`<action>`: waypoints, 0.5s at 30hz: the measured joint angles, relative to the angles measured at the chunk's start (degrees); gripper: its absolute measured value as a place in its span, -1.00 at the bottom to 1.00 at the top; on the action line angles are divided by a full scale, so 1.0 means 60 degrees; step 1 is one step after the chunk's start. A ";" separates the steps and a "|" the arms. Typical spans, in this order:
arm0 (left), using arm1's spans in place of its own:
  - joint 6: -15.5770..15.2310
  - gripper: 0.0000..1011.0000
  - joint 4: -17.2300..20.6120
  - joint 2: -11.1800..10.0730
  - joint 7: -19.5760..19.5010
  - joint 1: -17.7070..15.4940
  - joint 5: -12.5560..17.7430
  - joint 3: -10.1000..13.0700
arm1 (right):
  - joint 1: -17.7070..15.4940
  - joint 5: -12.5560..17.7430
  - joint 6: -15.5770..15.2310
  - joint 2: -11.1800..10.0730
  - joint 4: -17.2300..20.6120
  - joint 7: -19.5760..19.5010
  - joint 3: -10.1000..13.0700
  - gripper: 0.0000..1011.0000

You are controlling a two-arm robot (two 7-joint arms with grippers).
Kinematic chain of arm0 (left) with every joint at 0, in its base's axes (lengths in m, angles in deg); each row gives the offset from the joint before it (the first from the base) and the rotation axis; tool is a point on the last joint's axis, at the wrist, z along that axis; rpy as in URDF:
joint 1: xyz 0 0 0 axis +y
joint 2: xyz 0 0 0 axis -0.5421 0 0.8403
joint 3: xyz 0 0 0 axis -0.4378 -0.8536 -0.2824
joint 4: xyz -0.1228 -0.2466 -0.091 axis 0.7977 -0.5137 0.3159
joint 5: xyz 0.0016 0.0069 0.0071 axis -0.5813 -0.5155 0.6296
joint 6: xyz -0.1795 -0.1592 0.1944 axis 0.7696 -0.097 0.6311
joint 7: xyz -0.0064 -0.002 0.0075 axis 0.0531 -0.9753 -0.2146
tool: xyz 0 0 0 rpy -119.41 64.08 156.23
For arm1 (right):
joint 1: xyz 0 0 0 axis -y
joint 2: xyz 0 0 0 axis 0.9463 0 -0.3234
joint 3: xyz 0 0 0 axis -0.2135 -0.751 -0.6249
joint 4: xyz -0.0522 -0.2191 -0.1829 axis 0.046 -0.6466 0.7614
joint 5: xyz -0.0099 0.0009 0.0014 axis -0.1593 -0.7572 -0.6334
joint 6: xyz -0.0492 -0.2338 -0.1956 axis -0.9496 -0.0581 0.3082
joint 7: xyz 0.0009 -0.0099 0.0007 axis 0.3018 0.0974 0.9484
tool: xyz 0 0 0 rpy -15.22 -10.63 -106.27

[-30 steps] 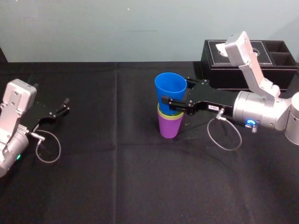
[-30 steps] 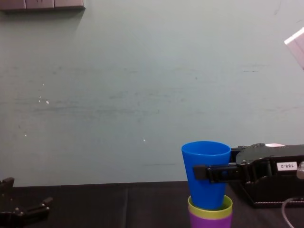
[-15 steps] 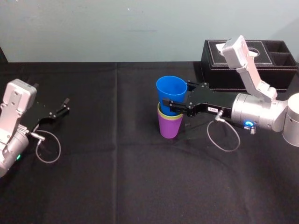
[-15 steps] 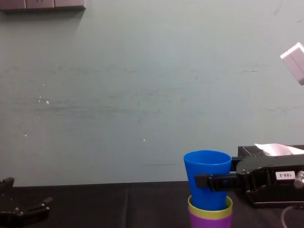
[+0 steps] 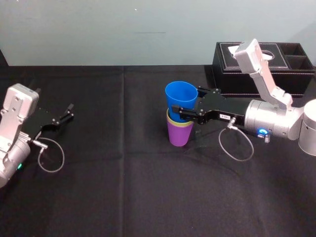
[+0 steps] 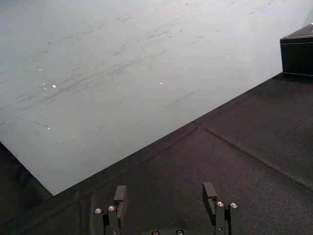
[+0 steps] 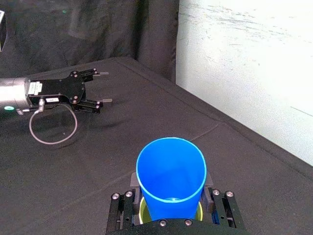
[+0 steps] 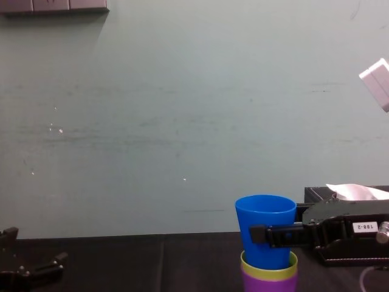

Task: Stack the three plastic cups sequentially using one hand.

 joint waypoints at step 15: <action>0.0000 1.00 0.0000 0.0000 0.0000 0.0000 0.0000 -0.0001 | -0.0001 -0.0002 -0.0010 -0.0005 0.0015 -0.0005 -0.0001 0.98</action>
